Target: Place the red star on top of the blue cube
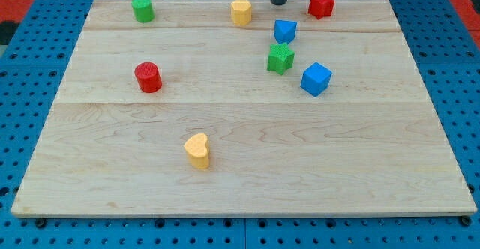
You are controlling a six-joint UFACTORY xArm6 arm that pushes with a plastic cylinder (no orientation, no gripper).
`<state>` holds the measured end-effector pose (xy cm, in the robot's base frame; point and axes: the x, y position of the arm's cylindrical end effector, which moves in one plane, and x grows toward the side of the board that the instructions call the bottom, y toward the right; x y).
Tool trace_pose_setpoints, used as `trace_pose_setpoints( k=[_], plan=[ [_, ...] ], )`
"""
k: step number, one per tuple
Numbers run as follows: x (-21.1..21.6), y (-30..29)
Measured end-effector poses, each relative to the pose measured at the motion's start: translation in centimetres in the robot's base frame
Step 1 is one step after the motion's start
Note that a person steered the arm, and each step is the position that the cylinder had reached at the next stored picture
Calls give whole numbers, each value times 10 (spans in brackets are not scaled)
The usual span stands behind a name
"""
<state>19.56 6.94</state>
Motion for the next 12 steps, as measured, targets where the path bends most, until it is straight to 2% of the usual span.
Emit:
trace_pose_setpoints(
  k=[2,3,4,6,7,8,9,11,12],
  plan=[
    [-3,20],
    [-4,76],
    [11,86],
    [117,100],
    [125,183],
    [70,205],
    [42,176],
    [70,198],
    [71,152]
  ],
)
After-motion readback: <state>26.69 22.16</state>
